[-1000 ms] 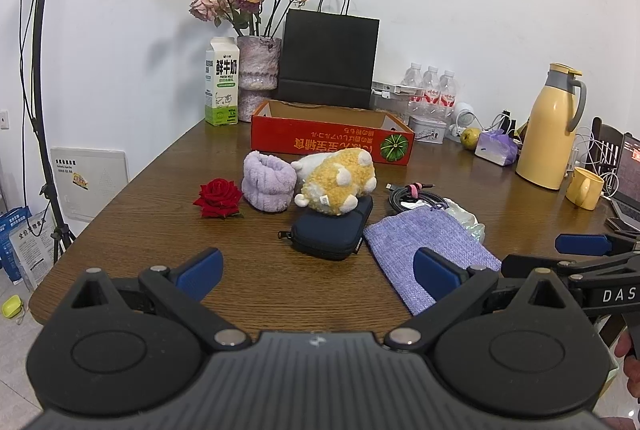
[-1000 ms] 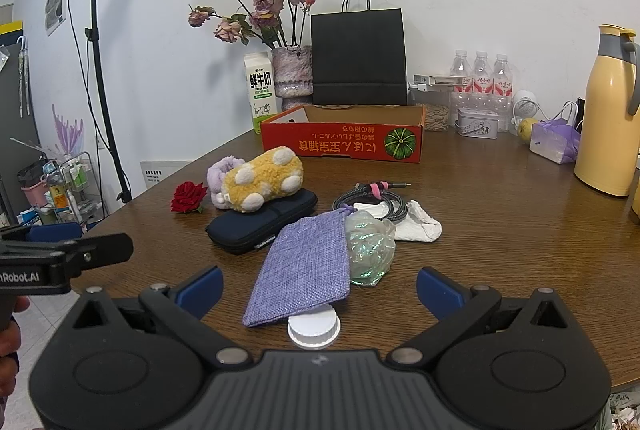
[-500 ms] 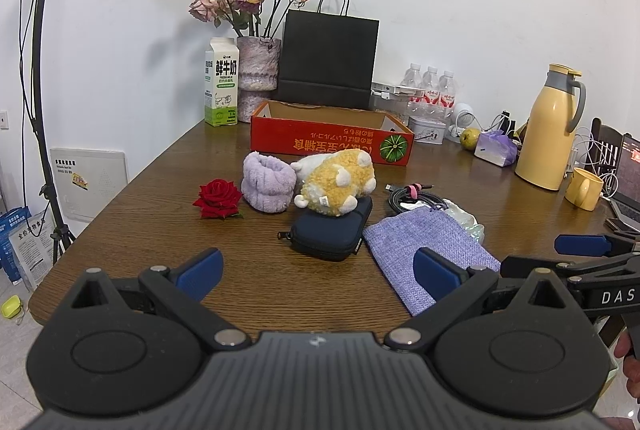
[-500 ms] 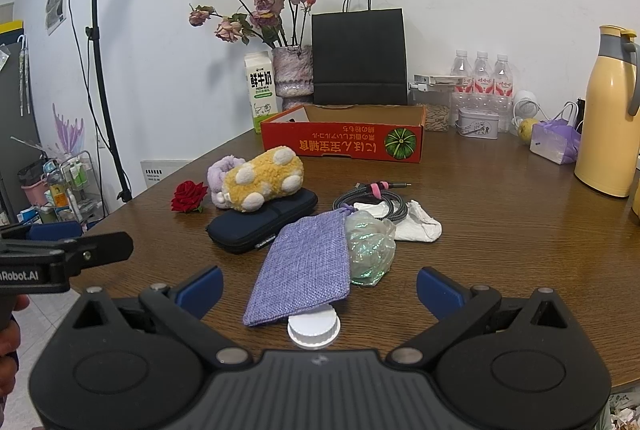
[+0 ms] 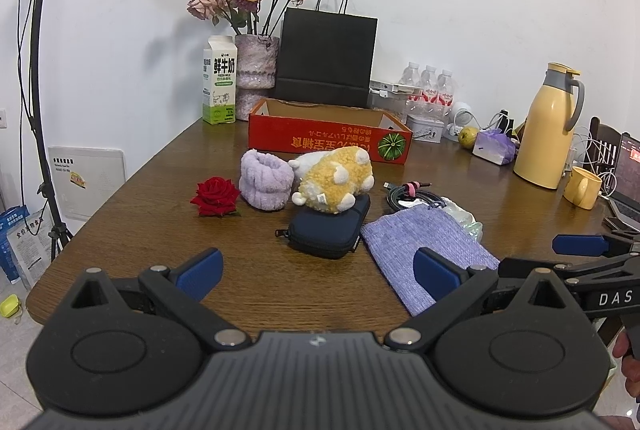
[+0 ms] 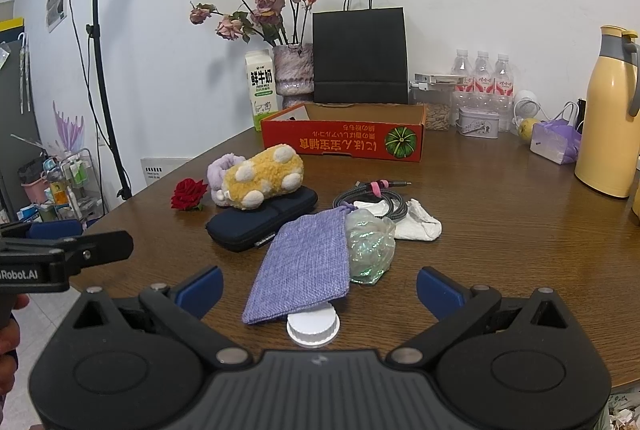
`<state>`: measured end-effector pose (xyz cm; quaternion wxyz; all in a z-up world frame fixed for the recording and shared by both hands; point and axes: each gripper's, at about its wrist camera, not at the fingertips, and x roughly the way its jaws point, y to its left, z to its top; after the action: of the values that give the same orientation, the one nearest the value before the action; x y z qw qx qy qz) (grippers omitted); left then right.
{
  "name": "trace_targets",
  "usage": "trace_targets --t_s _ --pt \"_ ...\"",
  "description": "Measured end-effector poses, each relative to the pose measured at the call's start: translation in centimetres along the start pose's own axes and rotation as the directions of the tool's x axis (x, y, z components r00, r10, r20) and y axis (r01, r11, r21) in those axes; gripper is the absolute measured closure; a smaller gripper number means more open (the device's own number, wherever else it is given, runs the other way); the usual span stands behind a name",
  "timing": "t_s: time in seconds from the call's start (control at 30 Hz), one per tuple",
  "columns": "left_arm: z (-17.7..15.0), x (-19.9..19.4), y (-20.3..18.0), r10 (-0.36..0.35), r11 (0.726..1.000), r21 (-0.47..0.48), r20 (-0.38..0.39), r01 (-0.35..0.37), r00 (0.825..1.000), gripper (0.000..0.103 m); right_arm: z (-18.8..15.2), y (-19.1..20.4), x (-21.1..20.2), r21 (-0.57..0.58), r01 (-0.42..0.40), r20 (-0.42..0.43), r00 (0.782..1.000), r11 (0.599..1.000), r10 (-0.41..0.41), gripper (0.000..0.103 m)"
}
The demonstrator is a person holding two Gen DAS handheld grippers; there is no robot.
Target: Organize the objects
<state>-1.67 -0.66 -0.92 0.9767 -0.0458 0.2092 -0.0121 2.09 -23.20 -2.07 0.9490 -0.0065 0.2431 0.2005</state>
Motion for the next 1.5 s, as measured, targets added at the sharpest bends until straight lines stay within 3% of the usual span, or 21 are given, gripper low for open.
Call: trace_targets --t_s 0.53,0.73,1.0,1.17,1.23,1.37,1.5 --pt "-1.4 1.6 -0.5 -0.045 0.999 -0.011 -0.024 0.044 0.999 0.0 -1.5 -0.4 1.4 -0.042 -0.015 -0.061 0.998 0.999 0.012 0.0" --pt "-1.9 2.6 -0.3 -0.044 0.999 -0.021 -0.052 0.043 0.998 0.0 -2.3 -0.4 2.8 -0.069 -0.038 -0.092 0.995 0.997 0.032 0.004" --pt "-2.2 3.7 -0.3 -0.042 0.999 -0.03 -0.098 0.04 0.994 0.0 -2.8 -0.4 4.6 -0.115 -0.081 -0.109 0.992 0.99 0.069 0.024" --pt "-2.3 4.2 -0.5 -0.033 0.999 -0.031 -0.113 0.029 0.993 0.0 -2.8 -0.5 5.4 -0.14 -0.101 -0.106 0.991 0.985 0.087 0.027" --pt "-2.3 4.3 -0.6 -0.029 0.999 -0.029 -0.118 0.025 0.993 0.0 -2.8 -0.4 5.7 -0.149 -0.113 -0.105 0.99 0.982 0.098 0.035" --pt "-2.2 4.5 -0.8 -0.027 0.999 -0.031 -0.127 0.024 0.992 0.0 -2.9 -0.5 5.9 -0.162 -0.141 -0.106 0.986 0.977 0.125 0.061" --pt "-2.1 4.7 -1.0 -0.023 0.999 -0.03 -0.129 0.019 0.991 0.0 -3.0 -0.9 5.6 -0.159 -0.159 -0.101 0.984 0.974 0.144 0.064"
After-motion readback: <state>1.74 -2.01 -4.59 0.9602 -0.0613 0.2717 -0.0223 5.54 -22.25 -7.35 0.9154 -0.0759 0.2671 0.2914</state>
